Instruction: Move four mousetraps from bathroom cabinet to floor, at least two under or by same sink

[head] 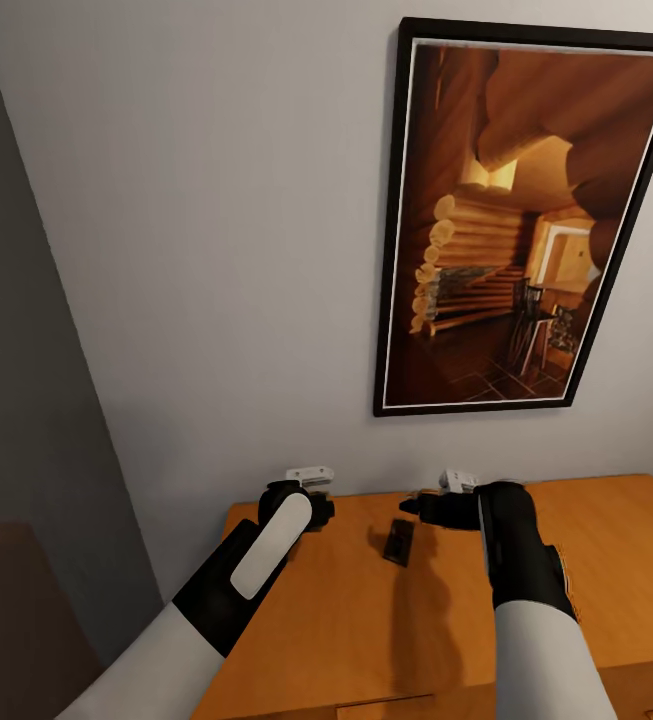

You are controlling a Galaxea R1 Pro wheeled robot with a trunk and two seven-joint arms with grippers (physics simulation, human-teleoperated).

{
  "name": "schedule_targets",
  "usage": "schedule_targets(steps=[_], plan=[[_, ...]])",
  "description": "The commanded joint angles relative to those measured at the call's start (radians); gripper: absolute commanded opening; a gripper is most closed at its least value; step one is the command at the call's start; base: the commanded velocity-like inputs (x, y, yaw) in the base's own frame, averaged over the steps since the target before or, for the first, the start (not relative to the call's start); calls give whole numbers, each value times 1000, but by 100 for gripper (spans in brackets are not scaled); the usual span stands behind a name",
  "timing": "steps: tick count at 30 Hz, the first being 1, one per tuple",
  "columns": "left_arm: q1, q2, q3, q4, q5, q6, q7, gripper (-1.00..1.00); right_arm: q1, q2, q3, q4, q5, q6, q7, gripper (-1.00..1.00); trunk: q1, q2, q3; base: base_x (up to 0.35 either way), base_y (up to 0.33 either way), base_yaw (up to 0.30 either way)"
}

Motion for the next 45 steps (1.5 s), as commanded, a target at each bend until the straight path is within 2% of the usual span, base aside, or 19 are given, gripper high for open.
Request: schedule_targets(steps=[1, 4, 5, 7, 8, 14, 17, 39, 45], plan=[[-1, 0, -1, -1, 5, 5, 11, -100, -1, 1, 0, 15, 9, 1, -22, 100, 0, -1, -2, 0, 0, 0], [-1, 0, -1, 0, 5, 5, 11, -100, -1, 1, 27, 46, 8, -2, -99, 100, 0, -1, -2, 0, 0, 0], [-1, 0, -1, 0, 5, 5, 11, -100, -1, 1, 35, 49, 8, -3, -112, 100, 0, -1, -2, 0, 0, 0], [-1, 0, -1, 0, 5, 5, 11, -100, -1, 1, 80, 75, 4, -5, -143, 100, 0, -1, -2, 0, 0, 0], [-1, 0, -1, 0, 5, 5, 11, -100, -1, 1, 84, 77, 3, -5, -143, 100, 0, -1, -2, 0, 0, 0], [-1, 0, -1, 0, 5, 5, 11, -100, -1, 1, 88, 80, -44, -5, -113, 100, 0, -1, -2, 0, 0, 0], [-1, 0, -1, 0, 5, 5, 11, -100, -1, 1, 88, 80, -54, -5, -100, 100, 0, -1, -2, 0, 0, 0], [-1, 0, -1, 0, 5, 5, 11, -100, -1, 1, 86, 82, -62, -5, -95, 100, 0, -1, -2, 0, 0, 0], [-1, 0, -1, 0, 5, 5, 11, -100, -2, 1, 89, 113, -59, -6, -107, 100, 0, -1, -2, 0, 0, 0]])
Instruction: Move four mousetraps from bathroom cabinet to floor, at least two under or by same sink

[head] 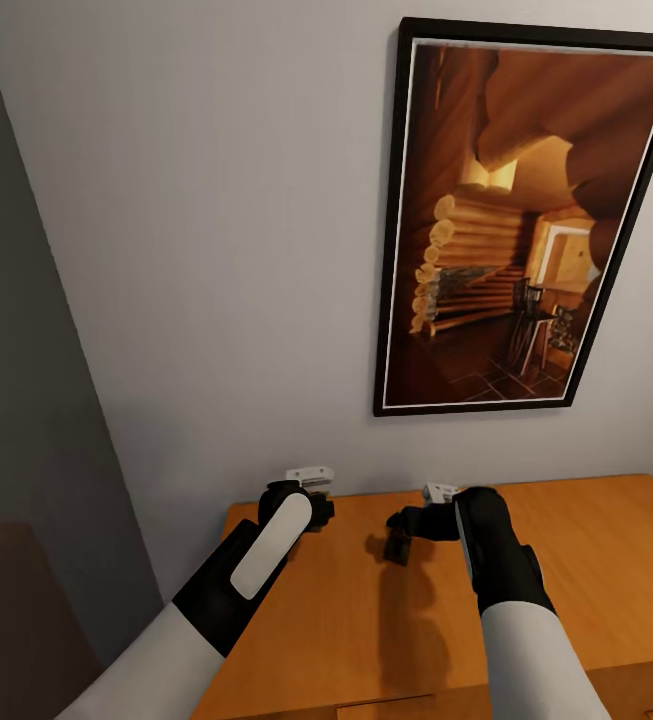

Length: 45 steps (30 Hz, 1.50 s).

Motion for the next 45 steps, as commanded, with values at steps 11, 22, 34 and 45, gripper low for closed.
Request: schedule_targets(steps=[11, 22, 34, 45], plan=[[-1, 0, -1, -1, 5, 5, 11, -100, -1, 1, -8, 4, 11, -40, 11, 100, 0, -1, -2, 0, 0, 0], [-1, 0, -1, -1, 5, 5, 11, -100, -1, 1, -11, 4, 10, -54, 15, 100, 0, -1, -2, 0, 0, 0], [-1, 0, -1, 1, 5, 5, 11, -100, -1, 1, 171, 3, -5, -49, -193, 100, 0, -1, -2, 0, 0, 0], [-1, 0, -1, 1, 5, 5, 11, -100, -1, 1, 373, 3, -427, -50, -581, 100, 0, -1, -2, 0, 0, 0]])
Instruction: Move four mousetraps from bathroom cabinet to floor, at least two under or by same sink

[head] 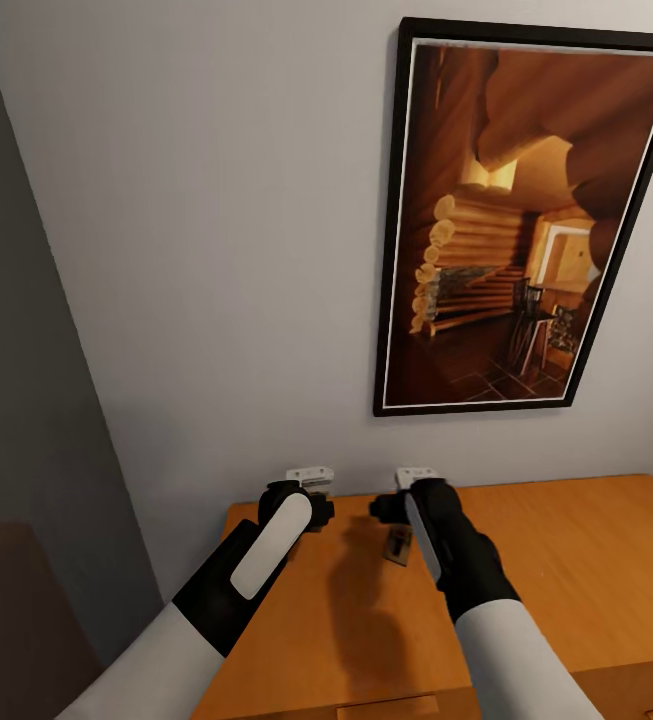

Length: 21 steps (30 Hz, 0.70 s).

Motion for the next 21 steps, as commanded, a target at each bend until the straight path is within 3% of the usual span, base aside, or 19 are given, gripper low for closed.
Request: schedule_targets(steps=[1, 2, 4, 5, 9, 15, 21], plan=[[-1, 0, -1, -1, 5, 5, 11, -100, -1, 0, 7, -1, -23, 5, -20, 100, 0, -1, -2, 0, 0, 0], [-1, 0, -1, -1, 5, 5, 11, -100, -1, 0, 14, -1, -73, 4, -57, 100, 0, -1, -2, 0, 0, 0], [-1, 0, -1, -1, 5, 5, 11, -100, -1, 0, 19, -1, -114, 3, -87, 100, 0, -1, -2, 0, 0, 0], [-1, 0, -1, -1, 5, 5, 11, -100, -1, 0, 23, -1, -170, 2, -124, 100, 0, -1, -2, 0, 0, 0], [-1, 0, -1, -1, 5, 5, 11, -100, -1, 0, 23, 2, -203, 2, -145, 100, 0, -1, -2, 0, 0, 0], [-1, 0, 0, -1, 4, 5, 11, -100, -1, 0, 21, 31, -207, 2, -175, 100, 0, -1, -2, 0, 0, 0], [-1, 0, 1, -1, 4, 5, 11, -100, -1, 0, 22, 35, -213, -21, -344, 100, 0, -1, -2, 0, 0, 0]])
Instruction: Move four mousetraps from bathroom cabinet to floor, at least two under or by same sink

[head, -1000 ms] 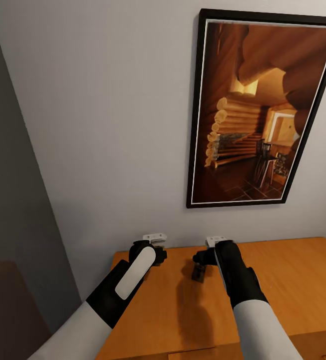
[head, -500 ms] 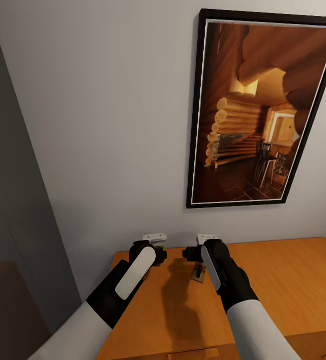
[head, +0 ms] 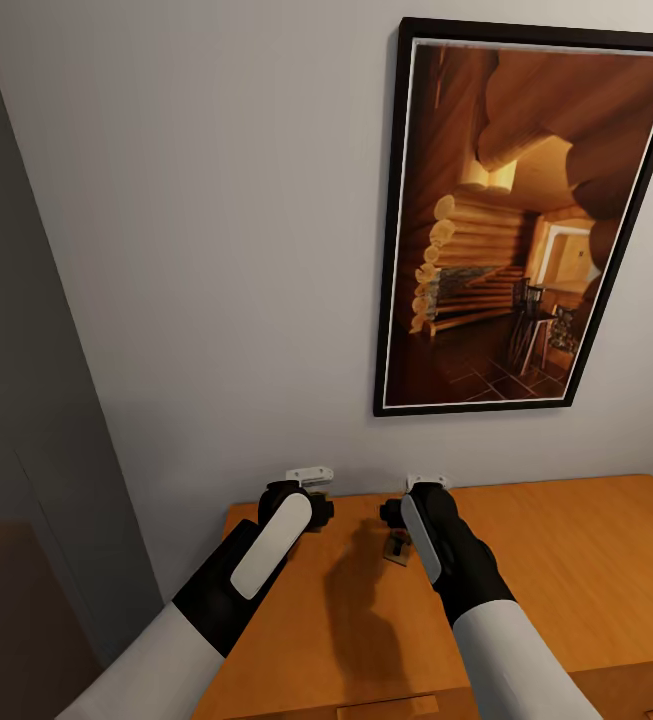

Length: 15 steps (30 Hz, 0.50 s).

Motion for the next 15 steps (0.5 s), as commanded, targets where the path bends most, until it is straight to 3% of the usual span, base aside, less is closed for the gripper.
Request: schedule_targets(steps=[1, 15], plan=[[-1, 0, -1, -1, 6, 5, 11, -100, -1, 0, 1, -1, -12, -1, -19, 100, 0, -1, -2, 0, 0, 0], [-1, 0, -1, -1, 5, 5, 11, -100, -1, 0, -3, -1, -14, -11, -52, 100, 0, -1, -2, 0, 0, 0]])
